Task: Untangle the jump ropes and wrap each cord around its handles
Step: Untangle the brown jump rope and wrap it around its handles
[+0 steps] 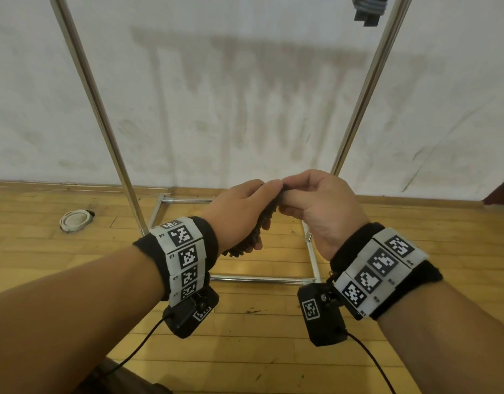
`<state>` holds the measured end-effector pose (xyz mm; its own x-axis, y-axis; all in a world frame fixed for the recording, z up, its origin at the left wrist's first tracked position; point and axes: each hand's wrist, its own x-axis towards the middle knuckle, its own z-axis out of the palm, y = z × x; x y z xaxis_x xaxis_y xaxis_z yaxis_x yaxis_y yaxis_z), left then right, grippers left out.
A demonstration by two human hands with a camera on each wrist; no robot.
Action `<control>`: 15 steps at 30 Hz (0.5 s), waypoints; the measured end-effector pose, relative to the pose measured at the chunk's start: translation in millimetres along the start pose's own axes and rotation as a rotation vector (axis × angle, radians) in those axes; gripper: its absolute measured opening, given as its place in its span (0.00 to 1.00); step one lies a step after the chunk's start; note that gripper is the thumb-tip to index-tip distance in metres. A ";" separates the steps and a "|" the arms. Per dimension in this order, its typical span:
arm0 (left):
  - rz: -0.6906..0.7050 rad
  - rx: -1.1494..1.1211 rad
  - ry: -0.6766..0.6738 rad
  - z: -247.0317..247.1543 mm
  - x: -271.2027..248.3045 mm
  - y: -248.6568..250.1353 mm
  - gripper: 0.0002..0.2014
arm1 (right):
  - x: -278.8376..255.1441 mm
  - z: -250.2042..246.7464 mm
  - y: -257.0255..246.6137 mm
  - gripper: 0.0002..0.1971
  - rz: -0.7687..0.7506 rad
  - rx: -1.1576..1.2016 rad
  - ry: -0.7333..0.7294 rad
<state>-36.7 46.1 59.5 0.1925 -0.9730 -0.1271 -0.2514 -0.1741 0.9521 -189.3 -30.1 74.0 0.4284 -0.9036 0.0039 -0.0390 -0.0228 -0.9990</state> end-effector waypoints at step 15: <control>-0.067 -0.100 0.015 0.3 6.8 10.2 0.17 | -8.4 6.2 -5.1 0.12 -0.188 -0.220 0.122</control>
<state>-38.2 37.7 68.3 0.2197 -0.9573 -0.1881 -0.1414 -0.2221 0.9647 -187.1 -19.7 78.8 0.3357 -0.9191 0.2061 -0.1696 -0.2742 -0.9466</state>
